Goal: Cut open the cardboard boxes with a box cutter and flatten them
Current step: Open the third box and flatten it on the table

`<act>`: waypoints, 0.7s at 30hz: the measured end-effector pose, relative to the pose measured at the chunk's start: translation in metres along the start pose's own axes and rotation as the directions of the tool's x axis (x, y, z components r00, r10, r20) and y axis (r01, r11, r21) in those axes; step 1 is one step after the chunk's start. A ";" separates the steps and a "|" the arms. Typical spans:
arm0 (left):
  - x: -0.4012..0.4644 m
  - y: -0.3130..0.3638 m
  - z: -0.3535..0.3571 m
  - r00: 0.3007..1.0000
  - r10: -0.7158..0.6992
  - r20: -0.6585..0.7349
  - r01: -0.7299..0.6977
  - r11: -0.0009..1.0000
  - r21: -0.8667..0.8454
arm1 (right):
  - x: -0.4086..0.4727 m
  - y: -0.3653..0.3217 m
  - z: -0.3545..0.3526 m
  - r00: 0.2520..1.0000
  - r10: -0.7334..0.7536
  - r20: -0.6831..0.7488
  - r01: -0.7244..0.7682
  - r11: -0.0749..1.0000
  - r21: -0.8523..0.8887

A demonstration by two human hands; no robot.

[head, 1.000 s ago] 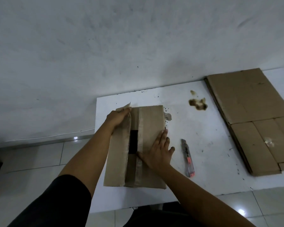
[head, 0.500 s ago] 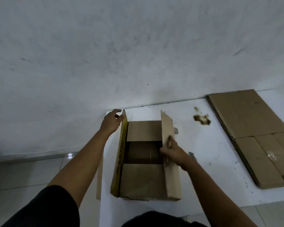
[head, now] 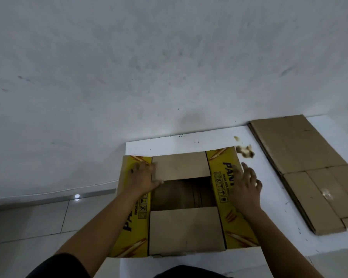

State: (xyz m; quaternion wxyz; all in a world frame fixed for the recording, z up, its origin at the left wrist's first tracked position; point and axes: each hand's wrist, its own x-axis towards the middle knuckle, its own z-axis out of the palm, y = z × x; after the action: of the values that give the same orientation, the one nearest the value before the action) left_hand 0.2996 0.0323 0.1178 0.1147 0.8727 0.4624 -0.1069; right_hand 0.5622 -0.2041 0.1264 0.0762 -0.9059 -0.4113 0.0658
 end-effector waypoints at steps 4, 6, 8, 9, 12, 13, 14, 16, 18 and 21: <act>0.012 0.012 0.004 0.997 -0.062 0.042 0.062 0.998 0.018 | -0.012 -0.017 0.023 0.941 -0.199 0.275 0.234 0.967 -0.103; 0.020 0.013 0.001 0.996 -0.047 0.082 0.044 0.998 0.037 | -0.018 -0.024 0.034 0.918 -0.188 0.350 0.207 0.978 -0.016; 0.026 0.010 -0.003 0.995 0.020 0.096 -0.023 0.999 0.031 | -0.017 -0.025 0.033 0.904 -0.152 0.400 0.112 0.986 0.121; 0.029 0.007 -0.005 0.996 0.051 0.079 -0.051 0.999 -0.007 | -0.015 -0.022 0.031 0.897 -0.146 0.418 0.075 0.980 0.183; 0.032 -0.002 -0.017 0.994 0.053 -0.097 -0.078 0.957 -0.280 | -0.005 -0.012 0.025 0.870 -0.199 0.451 0.047 0.944 0.325; 0.034 -0.002 -0.022 0.985 -0.003 -0.174 -0.064 0.924 -0.378 | -0.003 -0.008 0.025 0.861 -0.226 0.456 0.044 0.926 0.375; 0.036 -0.001 -0.028 0.971 -0.081 -0.225 -0.035 0.883 -0.468 | -0.001 -0.006 0.025 0.853 -0.248 0.459 0.038 0.907 0.420; 0.045 0.005 -0.040 0.942 -0.241 -0.233 0.048 0.784 -0.619 | 0.001 -0.004 0.027 0.840 -0.286 0.460 0.035 0.876 0.481; 0.057 0.012 -0.046 0.922 -0.338 -0.190 0.120 0.715 -0.689 | 0.001 -0.004 0.031 0.830 -0.300 0.470 0.023 0.861 0.508; 0.075 0.020 -0.037 0.917 -0.297 -0.265 0.052 0.749 -0.661 | -0.001 -0.005 0.039 0.825 -0.307 0.473 0.015 0.850 0.527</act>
State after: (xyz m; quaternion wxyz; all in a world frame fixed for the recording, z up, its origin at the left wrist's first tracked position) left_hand 0.3603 0.0912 0.1334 0.3098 0.7370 0.5644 0.2056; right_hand 0.5510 -0.1984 0.0896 0.1948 -0.7586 -0.4619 0.4162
